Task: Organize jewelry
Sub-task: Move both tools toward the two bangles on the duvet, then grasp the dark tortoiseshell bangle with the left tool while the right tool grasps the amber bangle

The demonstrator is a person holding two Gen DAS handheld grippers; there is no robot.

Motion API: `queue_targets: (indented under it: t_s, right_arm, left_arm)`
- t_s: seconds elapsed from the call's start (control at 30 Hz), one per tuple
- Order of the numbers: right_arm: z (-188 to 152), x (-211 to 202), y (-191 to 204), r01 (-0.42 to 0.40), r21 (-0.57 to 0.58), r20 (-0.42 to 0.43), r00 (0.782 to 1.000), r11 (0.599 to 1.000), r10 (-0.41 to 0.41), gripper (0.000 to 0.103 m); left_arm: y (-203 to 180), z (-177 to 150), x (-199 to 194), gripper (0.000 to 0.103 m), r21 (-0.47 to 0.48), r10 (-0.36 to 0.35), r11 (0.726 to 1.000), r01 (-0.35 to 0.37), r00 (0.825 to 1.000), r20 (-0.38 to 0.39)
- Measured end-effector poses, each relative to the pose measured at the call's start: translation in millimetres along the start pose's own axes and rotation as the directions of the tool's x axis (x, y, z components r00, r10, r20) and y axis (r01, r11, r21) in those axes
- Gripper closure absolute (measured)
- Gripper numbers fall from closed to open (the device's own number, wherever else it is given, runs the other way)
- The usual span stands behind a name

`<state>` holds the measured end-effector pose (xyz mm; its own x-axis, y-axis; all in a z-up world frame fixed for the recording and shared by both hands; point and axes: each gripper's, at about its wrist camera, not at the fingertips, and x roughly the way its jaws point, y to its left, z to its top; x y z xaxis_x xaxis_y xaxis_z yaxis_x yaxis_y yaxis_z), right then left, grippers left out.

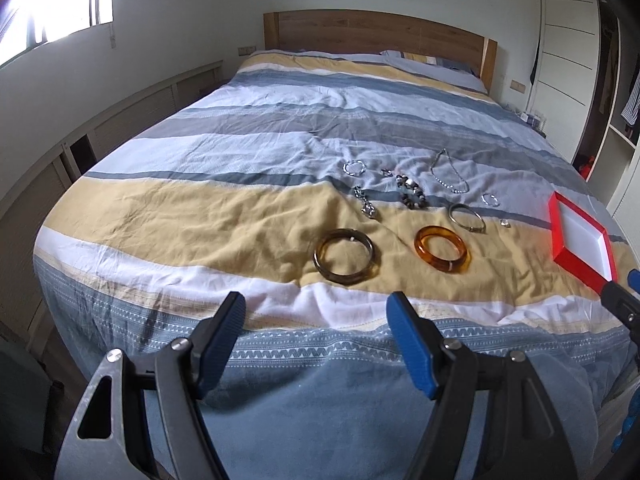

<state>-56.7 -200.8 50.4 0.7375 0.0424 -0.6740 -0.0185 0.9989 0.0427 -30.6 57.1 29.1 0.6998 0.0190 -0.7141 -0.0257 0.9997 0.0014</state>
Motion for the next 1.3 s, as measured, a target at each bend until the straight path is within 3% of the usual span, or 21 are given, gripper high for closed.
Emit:
queue_targets:
  t_s: [0.13,0.5,0.67,0.77,0.83,0.9,1.03,1.1,1.3]
  right_arm:
    - [1.1,17.7,-2.3,-0.023,0.012,-0.032,0.999,1.000,0.023,0.006]
    - [20.4,88.5,-9.2,-0.119,0.041,-0.161,0.979,0.992,0.124,0.045]
    - [36.7,134.7,-2.3,-0.186,0.044,-0.210,0.959,0.982,0.191,0.056]
    - [45.5,161.1,6.3,-0.227,0.039,-0.235,0.944,0.973,0.230,0.060]
    - [49.2,179.2,11.1,-0.246,0.039,-0.253,0.935,0.968,0.248,0.061]
    - [50.9,194.3,15.0,-0.260,0.042,-0.270,0.927,0.965,0.262,0.063]
    - [48.1,221.8,18.5,-0.277,0.053,-0.310,0.909,0.959,0.280,0.068]
    - [44.1,233.8,21.1,-0.283,0.055,-0.332,0.899,0.958,0.285,0.076]
    - [39.8,254.6,30.9,-0.287,0.034,-0.355,0.892,0.957,0.280,0.079]
  left_arm:
    - [-1.5,4.5,10.6,0.032,0.022,-0.008,1.000,0.009,0.999,-0.039]
    - [-13.5,32.1,67.8,0.032,0.065,-0.052,0.996,0.060,0.992,-0.115]
    - [-28.1,39.3,101.6,0.033,0.097,-0.085,0.990,0.100,0.986,-0.145]
    - [-36.4,40.9,122.4,0.044,0.114,-0.105,0.986,0.126,0.979,-0.175]
    - [-39.8,40.9,135.5,0.058,0.119,-0.113,0.983,0.139,0.973,-0.203]
    - [-42.4,39.9,148.7,0.064,0.121,-0.114,0.982,0.144,0.967,-0.229]
    - [-47.1,37.5,168.5,0.072,0.136,-0.104,0.980,0.142,0.961,-0.256]
    - [-49.8,34.9,178.7,0.075,0.140,-0.106,0.979,0.150,0.955,-0.278]
    - [-61.0,21.7,200.1,0.075,0.188,-0.056,0.975,0.119,0.950,-0.306]
